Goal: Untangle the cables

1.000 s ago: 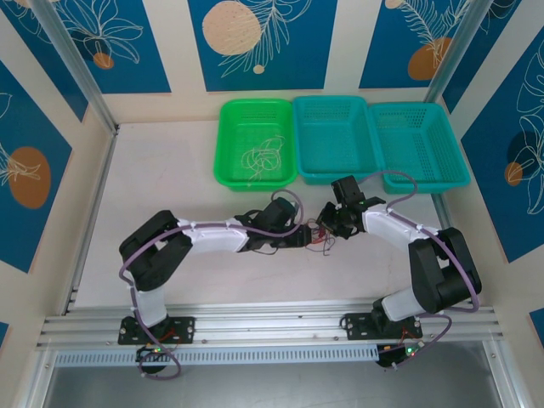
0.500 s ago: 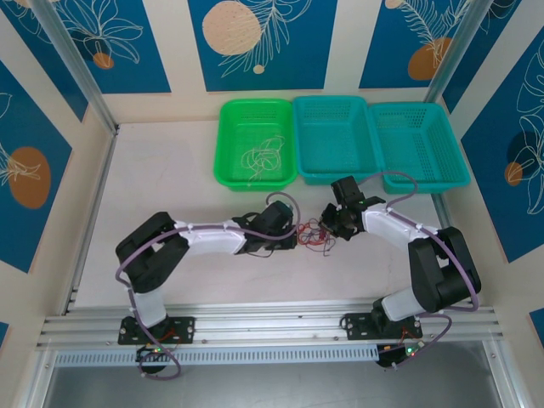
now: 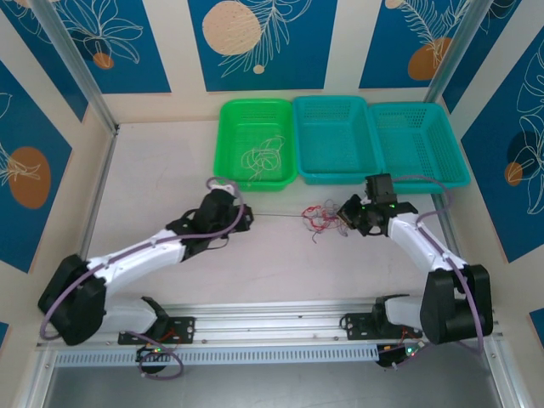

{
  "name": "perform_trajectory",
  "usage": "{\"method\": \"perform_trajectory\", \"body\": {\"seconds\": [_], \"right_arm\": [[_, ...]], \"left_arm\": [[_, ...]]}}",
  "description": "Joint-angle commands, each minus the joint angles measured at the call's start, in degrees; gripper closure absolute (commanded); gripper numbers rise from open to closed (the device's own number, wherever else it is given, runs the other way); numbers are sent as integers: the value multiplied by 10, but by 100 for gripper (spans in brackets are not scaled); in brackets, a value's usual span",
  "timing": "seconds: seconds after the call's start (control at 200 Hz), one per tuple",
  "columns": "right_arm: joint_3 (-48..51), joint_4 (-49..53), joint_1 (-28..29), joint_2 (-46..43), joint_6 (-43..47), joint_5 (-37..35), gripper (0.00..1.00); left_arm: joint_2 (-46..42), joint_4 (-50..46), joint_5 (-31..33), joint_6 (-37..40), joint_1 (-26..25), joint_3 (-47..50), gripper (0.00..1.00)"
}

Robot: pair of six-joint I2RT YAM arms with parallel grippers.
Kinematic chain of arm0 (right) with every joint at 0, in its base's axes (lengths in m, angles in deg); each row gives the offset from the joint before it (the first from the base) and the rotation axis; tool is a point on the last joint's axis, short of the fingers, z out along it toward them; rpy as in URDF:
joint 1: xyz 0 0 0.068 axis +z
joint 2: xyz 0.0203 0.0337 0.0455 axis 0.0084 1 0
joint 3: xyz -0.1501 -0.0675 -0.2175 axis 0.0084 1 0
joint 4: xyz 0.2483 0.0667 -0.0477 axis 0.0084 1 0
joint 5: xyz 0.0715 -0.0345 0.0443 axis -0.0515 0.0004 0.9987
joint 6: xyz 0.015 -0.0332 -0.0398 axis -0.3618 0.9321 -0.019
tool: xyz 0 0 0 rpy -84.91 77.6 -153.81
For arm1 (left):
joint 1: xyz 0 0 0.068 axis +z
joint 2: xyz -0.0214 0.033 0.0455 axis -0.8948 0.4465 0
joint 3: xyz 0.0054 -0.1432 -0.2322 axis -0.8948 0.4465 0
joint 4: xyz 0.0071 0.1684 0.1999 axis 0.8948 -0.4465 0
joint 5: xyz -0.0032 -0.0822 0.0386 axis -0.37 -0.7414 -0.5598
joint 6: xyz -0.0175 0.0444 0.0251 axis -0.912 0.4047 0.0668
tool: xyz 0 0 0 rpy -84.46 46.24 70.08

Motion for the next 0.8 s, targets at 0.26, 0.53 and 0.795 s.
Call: {"method": "perform_trajectory", "body": {"seconds": [0.26,0.53,0.795], "right_arm": [[29,37,-43,-18,14,-57,84],[29,61,-81,-51,17,-68,91],[39,24,-39,-48,25,-50,89]], "left_arm": [[-49,-45,57,48,47,86,100],[-142,-135,202,48,73,110,100],[-126,-118,160,63,92,144,100]]}}
